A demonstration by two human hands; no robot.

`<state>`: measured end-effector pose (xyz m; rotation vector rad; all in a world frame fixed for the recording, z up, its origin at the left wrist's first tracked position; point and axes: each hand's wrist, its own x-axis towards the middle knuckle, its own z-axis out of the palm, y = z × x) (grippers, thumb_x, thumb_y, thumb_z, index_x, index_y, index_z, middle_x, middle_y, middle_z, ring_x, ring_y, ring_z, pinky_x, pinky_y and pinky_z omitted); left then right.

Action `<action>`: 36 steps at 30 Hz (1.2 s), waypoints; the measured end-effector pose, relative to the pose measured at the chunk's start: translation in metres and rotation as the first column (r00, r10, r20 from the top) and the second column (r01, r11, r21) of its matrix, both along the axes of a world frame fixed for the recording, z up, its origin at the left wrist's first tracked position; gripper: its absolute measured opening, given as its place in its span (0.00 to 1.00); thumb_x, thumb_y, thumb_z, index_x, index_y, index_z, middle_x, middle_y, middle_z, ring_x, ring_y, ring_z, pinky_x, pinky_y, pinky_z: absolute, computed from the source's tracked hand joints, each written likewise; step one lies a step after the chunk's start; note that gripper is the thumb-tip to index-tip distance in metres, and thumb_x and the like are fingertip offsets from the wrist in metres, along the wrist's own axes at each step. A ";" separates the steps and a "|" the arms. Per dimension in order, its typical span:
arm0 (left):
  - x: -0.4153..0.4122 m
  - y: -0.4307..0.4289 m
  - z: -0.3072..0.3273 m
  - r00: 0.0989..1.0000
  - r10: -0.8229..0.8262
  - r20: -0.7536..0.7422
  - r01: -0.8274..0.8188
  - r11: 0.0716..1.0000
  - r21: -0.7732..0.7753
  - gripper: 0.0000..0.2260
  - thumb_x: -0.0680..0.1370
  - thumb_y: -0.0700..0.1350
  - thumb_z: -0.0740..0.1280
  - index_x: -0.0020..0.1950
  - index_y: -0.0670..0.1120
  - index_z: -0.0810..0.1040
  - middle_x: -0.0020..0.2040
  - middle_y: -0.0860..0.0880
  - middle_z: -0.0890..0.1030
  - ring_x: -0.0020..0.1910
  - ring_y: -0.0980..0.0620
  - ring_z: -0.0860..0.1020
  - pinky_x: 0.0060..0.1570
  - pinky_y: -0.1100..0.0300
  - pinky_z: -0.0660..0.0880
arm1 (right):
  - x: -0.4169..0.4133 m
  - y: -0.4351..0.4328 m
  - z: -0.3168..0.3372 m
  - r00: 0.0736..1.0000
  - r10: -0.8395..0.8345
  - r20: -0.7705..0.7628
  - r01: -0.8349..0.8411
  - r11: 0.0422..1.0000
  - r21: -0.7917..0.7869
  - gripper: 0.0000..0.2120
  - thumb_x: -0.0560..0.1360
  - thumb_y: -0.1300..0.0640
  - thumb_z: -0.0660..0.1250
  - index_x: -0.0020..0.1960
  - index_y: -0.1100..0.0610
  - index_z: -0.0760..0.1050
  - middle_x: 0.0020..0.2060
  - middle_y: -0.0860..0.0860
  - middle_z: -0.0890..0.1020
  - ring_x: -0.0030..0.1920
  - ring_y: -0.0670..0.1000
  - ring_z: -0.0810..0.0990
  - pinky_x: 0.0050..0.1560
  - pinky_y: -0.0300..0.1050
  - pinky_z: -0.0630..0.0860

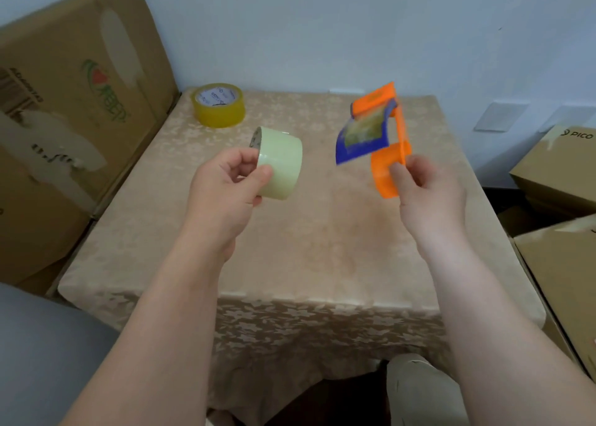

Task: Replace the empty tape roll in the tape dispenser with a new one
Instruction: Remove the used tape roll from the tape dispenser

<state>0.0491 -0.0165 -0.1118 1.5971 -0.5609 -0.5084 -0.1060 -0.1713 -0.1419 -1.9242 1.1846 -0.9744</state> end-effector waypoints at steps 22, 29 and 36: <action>-0.016 0.000 0.007 0.926 -0.369 -0.082 0.373 0.927 0.036 0.11 0.64 0.34 0.64 0.41 0.47 0.77 0.39 0.47 0.79 0.42 0.51 0.77 0.52 0.49 0.74 | 0.021 0.048 0.023 0.851 0.201 0.486 -0.498 0.606 0.620 0.06 0.72 0.56 0.70 0.37 0.53 0.78 0.33 0.52 0.77 0.31 0.46 0.71 0.32 0.38 0.66; -0.012 0.001 0.005 0.916 -0.402 -0.002 0.402 0.916 0.009 0.08 0.71 0.36 0.70 0.48 0.45 0.79 0.41 0.48 0.82 0.42 0.52 0.78 0.46 0.58 0.75 | 0.023 0.053 0.022 0.803 0.287 0.523 -0.583 0.563 0.586 0.02 0.72 0.59 0.69 0.42 0.53 0.79 0.34 0.47 0.79 0.33 0.44 0.71 0.37 0.40 0.66; -0.018 0.003 0.004 0.831 -0.504 0.238 0.478 0.864 0.161 0.04 0.69 0.32 0.69 0.41 0.38 0.76 0.37 0.49 0.75 0.37 0.58 0.72 0.40 0.69 0.70 | 0.021 0.041 0.022 0.717 0.045 0.696 -0.642 0.430 0.634 0.11 0.73 0.54 0.67 0.55 0.55 0.74 0.31 0.49 0.68 0.24 0.42 0.66 0.23 0.34 0.67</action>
